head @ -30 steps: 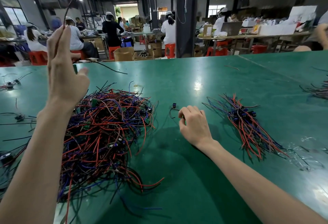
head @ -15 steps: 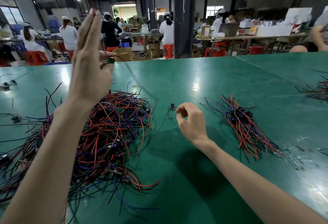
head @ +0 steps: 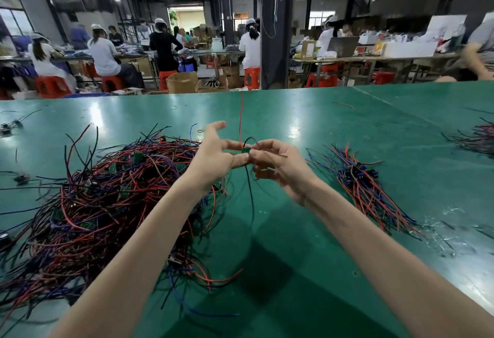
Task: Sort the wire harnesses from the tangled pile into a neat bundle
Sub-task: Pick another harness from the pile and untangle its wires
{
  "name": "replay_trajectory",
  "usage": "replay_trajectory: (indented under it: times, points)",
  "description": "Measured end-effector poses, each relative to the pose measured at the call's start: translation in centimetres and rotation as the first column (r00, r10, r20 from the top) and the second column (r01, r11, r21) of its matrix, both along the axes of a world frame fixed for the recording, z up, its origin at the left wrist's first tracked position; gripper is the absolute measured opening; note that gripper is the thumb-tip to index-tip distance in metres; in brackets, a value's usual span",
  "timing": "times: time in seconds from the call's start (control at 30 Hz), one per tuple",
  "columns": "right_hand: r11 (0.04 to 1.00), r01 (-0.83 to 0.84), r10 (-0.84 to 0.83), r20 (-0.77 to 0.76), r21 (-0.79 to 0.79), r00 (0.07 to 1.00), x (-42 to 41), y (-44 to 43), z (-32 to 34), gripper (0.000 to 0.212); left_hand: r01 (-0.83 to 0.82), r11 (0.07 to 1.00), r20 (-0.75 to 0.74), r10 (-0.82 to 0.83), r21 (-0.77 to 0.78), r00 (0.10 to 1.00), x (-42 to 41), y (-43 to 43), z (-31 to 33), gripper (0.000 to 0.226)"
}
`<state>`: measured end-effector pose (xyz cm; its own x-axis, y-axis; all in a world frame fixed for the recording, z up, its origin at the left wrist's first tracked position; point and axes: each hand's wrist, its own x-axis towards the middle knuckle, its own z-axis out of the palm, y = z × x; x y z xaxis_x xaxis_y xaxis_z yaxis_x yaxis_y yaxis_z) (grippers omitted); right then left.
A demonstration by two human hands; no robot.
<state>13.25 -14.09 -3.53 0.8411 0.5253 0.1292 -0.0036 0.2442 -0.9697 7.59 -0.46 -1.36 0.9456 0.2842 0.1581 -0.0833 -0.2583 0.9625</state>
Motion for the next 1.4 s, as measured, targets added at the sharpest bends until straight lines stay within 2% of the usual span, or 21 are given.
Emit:
replay_trajectory:
  times: [0.3,0.4,0.5,0.63,0.73,0.87,1.0,1.1,1.27,1.33,1.4]
  points:
    - [1.000,-0.004,0.003,-0.061,-0.012,0.998,0.4,-0.5,-0.8,0.010,0.006,0.994,0.014,-0.008,0.111,1.000,0.6,-0.5,-1.4,0.077]
    - [0.999,0.014,-0.016,-0.069,-0.030,0.998,0.6,-0.5,-1.0,0.012,-0.023,0.970,0.031,0.016,0.240,0.999,0.5,-1.1,-1.7,0.078]
    - [0.999,0.005,-0.010,-0.095,-0.048,0.995,0.7,-0.4,-1.3,0.011,-0.092,0.907,0.084,0.063,0.412,0.994,0.3,-1.6,-2.0,0.080]
    - [0.999,0.007,-0.016,-0.180,-0.050,0.984,0.6,-0.1,-1.7,0.013,-0.166,0.768,0.160,0.083,0.619,0.984,0.0,-2.3,-2.6,0.080]
    - [0.998,0.016,-0.032,-0.270,-0.063,0.962,0.7,-0.1,-1.8,0.016,-0.168,0.687,0.176,0.059,0.707,0.983,-0.2,-2.9,-3.3,0.080]
    - [0.995,0.076,-0.096,-0.353,-0.069,0.931,0.9,0.1,-1.7,0.022,-0.138,0.659,0.188,-0.005,0.739,0.982,-0.1,-3.3,-3.9,0.079]
    - [0.978,0.167,-0.194,-0.265,-0.122,0.944,1.1,0.5,-1.8,0.025,-0.157,0.598,0.207,-0.015,0.786,0.978,-0.1,-3.4,-4.2,0.082]
    - [0.961,0.234,-0.259,-0.176,-0.148,0.950,1.2,0.4,-2.0,0.018,-0.174,0.564,0.207,0.004,0.807,0.978,-0.5,-3.7,-4.0,0.090]
    - [0.974,0.209,-0.224,-0.202,-0.089,0.954,1.2,-0.2,-2.0,0.006,-0.222,0.487,0.253,0.001,0.845,0.967,-0.8,-4.4,-4.4,0.107]
    - [0.979,0.178,-0.194,-0.178,-0.103,0.965,1.2,-0.3,-2.0,0.003,-0.230,0.502,0.273,-0.012,0.833,0.962,-0.6,-4.2,-4.8,0.109]
    - [0.980,0.165,-0.184,-0.192,-0.109,0.964,1.4,-0.3,-2.1,0.008,-0.208,0.557,0.284,-0.052,0.804,0.957,-0.3,-4.1,-5.1,0.109]
